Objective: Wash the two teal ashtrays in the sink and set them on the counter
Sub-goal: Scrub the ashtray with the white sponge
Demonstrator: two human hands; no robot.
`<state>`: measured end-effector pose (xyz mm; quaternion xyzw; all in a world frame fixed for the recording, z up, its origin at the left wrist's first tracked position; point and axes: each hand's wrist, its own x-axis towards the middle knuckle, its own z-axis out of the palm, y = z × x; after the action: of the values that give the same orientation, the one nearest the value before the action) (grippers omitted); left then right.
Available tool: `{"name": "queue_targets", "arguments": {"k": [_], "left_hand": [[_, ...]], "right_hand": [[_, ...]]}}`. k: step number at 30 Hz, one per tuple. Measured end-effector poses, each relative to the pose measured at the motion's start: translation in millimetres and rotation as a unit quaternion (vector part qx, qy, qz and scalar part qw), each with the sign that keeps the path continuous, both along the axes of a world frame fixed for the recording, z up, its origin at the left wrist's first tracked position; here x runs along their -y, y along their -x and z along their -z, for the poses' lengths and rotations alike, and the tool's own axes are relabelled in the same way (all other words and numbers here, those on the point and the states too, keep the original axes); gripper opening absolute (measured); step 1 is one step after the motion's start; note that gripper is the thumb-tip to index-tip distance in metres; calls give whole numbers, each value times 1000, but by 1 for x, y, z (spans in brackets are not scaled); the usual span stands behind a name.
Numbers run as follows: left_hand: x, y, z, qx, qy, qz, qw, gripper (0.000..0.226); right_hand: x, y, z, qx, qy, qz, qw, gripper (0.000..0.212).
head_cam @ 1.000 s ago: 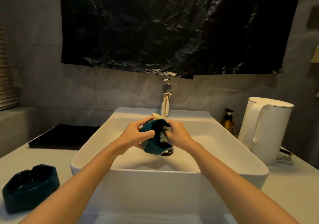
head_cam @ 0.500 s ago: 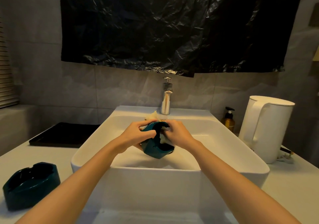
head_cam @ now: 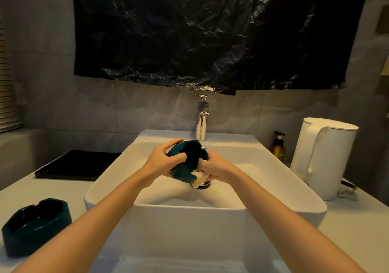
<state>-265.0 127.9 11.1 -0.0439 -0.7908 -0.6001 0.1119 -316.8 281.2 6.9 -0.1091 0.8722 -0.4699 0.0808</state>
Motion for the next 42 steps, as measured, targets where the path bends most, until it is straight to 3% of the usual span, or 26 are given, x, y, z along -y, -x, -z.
{"name": "queue_targets", "arguments": {"k": [4,7,11,14,17,21,24,27,32,34,38,42], "left_hand": [[-1,-1,2,12,22,29,999,51],[-1,-2,1,19,7,29,999,47],[2,-3,-2,16,-1,19,1000,48],[3,-4,-2,17,-1,16,1000,47],[1,-7,-2,26,10,24,999,42],[0,-7,-3,31,20,22,999,43],[2,-7,-3,32,24,22,999,44],[2,-6,-1,36,51,30,998,41],[-1,-7,-2,53,42,35,997,27],[-2,-6,-4,50,12,31,998,36],[-3,-6,-6,52,-49,52,996,67],[-4,-3,-2,-8,-24,12,1000,53]], "right_hand": [[-4,6,4,-142,-103,55,983,15],[-5,1,3,-198,-128,66,970,19],[-3,2,2,-170,-97,20,981,16],[-3,2,0,-113,-21,-21,993,34],[-2,2,2,-184,-70,3,980,19],[-7,1,5,-224,-176,12,959,32],[-5,2,4,-222,-148,-11,964,24],[-5,0,2,-205,-68,-38,976,33],[-6,-3,3,-266,-134,-9,955,20],[-6,-3,2,-273,-157,12,949,23],[-4,3,0,-203,-120,85,968,26],[-1,3,2,-76,-47,57,994,24]]}}
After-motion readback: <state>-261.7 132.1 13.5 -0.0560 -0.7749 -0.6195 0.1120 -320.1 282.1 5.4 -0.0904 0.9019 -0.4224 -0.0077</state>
